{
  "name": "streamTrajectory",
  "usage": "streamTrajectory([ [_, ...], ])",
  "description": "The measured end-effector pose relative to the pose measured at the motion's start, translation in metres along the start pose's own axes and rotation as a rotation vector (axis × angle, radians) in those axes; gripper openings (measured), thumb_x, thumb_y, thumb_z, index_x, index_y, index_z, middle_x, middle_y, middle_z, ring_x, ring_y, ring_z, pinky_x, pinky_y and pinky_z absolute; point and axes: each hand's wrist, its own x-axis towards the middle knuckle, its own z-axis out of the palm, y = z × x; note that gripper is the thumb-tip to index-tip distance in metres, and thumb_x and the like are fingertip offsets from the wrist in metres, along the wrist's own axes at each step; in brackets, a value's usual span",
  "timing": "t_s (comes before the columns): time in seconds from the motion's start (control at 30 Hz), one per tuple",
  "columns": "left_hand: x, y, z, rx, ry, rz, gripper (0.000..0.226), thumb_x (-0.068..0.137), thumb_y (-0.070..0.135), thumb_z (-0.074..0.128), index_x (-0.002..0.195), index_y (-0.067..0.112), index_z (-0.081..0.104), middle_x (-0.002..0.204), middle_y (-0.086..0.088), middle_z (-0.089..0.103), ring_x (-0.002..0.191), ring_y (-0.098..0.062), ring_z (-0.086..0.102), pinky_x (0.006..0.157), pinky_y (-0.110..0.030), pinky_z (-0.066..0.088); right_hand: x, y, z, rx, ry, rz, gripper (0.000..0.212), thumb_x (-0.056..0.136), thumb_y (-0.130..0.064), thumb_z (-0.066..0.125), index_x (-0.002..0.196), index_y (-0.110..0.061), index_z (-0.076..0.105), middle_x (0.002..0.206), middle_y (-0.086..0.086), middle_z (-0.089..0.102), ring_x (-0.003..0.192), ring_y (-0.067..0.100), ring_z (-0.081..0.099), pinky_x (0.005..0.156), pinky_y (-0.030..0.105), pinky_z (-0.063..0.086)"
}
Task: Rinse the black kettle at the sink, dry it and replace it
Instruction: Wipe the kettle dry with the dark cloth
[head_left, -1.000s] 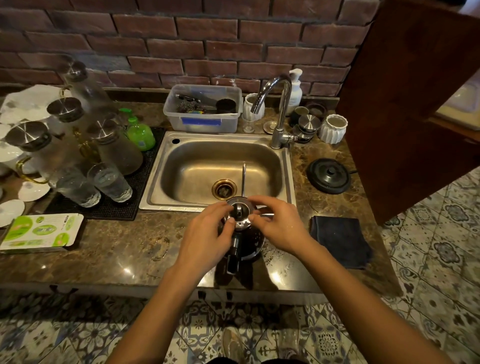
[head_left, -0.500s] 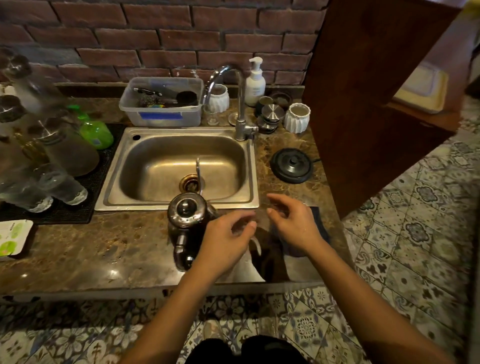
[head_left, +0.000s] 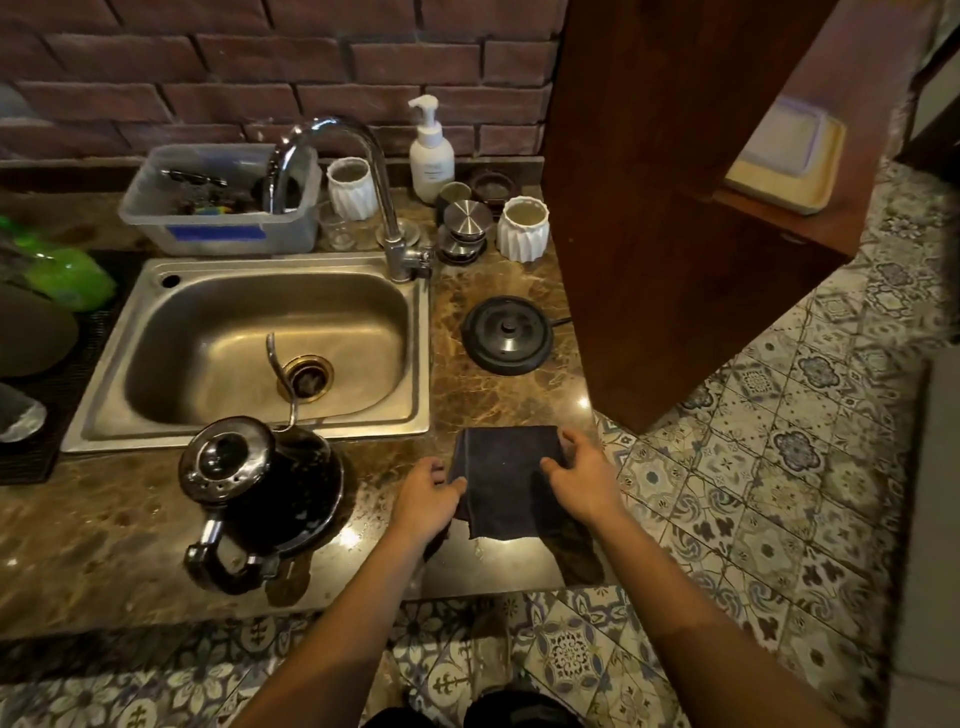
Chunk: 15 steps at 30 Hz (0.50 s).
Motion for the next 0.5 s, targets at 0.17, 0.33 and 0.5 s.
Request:
streamTrajectory([
  [0.17, 0.009, 0.014, 0.014, -0.074, 0.054, -0.108, 0.043, 0.093, 0.019, 0.071, 0.132, 0.008, 0.057, 0.118, -0.008, 0.067, 0.111, -0.027, 0.062, 0.097, -0.038, 0.049, 0.03, 0.009, 0.008, 0.073, -0.031, 0.14, 0.057, 0.082, -0.042, 0.072, 0.131, -0.018, 0.055, 0.123, 0.003, 0.069, 0.115, 0.03, 0.065, 0.097, 0.042, 0.053],
  [0.33, 0.039, 0.002, 0.03, -0.085, 0.076, -0.144, 0.05, 0.071, 0.04, 0.08, 0.114, 0.016, 0.069, 0.107, -0.001, 0.073, 0.105, -0.027, 0.068, 0.098, -0.047, 0.055, 0.045, 0.009, 0.011, 0.166, -0.027, 0.21, 0.028, 0.082, -0.037, 0.079, 0.099, -0.015, 0.072, 0.101, 0.007, 0.076, 0.094, 0.026, 0.07, 0.081, 0.038, 0.056],
  [0.5, 0.043, 0.003, 0.039, -0.083, 0.072, -0.145, 0.023, 0.076, 0.032, 0.076, 0.097, 0.023, 0.074, 0.098, -0.003, 0.076, 0.094, -0.026, 0.07, 0.09, -0.044, 0.058, 0.051, 0.009, 0.019, 0.405, -0.097, 0.288, 0.024, 0.073, -0.031, 0.087, 0.084, -0.012, 0.077, 0.088, 0.008, 0.08, 0.083, 0.026, 0.076, 0.08, 0.048, 0.063],
])
